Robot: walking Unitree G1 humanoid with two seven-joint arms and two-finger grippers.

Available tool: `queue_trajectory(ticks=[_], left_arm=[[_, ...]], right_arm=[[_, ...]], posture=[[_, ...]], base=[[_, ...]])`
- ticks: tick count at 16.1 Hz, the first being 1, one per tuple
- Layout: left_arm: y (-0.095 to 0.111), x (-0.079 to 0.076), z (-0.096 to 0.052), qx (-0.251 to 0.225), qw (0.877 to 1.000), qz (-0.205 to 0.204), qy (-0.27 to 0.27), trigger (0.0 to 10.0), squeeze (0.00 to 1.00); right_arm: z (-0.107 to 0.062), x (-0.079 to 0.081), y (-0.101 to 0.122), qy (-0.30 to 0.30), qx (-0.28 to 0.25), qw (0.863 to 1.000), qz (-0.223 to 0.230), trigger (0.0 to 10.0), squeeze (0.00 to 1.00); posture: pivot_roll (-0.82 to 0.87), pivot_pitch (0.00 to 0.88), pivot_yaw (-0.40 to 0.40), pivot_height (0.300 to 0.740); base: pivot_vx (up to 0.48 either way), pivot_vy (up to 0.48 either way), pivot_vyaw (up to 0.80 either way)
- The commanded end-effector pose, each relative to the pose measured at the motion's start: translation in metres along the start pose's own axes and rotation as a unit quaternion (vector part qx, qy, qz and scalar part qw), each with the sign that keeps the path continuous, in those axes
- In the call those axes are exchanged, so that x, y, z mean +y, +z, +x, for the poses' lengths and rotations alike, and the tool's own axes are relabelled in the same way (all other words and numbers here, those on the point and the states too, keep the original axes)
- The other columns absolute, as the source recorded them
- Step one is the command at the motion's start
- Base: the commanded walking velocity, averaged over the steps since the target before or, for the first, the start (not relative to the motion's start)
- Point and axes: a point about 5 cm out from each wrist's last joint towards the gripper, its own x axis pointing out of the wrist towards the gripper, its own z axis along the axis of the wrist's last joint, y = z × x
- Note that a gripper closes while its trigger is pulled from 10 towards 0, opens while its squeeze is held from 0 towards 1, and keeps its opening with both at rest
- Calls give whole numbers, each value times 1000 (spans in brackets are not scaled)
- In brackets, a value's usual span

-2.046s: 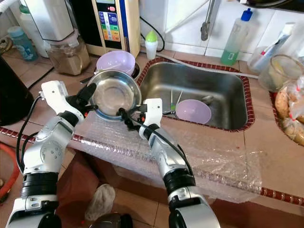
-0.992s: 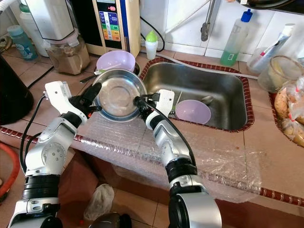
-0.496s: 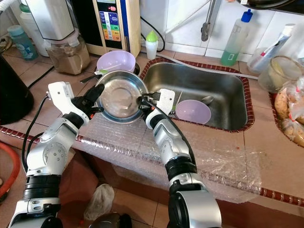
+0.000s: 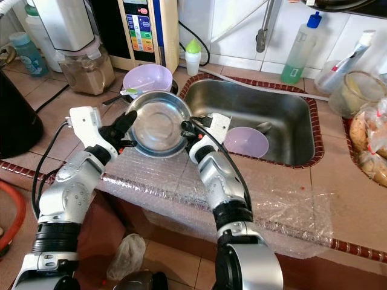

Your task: Kitchen organization

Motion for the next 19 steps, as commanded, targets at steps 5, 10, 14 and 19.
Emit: queue_trajectory(ticks=[5, 10, 14, 19], left_arm=[[-2, -27, 2, 4, 996, 58, -74, 10000, 1000], [-6, -29, 0, 12, 994, 71, -85, 10000, 1000], [-17, -25, -10, 40, 988, 115, -93, 10000, 1000], [-26, -27, -22, 64, 981, 146, -114, 10000, 1000]], right_arm=[[-13, -35, 29, -57, -49, 997, -13, 0, 0], [-26, -51, 37, -71, -61, 996, -12, 0, 0], [-35, -74, 49, -130, -76, 988, -18, 0, 0], [-36, -97, 68, -242, -86, 965, -50, 0, 0]], posture=[[29, 0, 79, 740], [18, 0, 79, 740], [28, 0, 69, 740], [42, 0, 71, 740]], base=[[0, 0, 0], [0, 0, 0], [0, 0, 0], [0, 0, 0]])
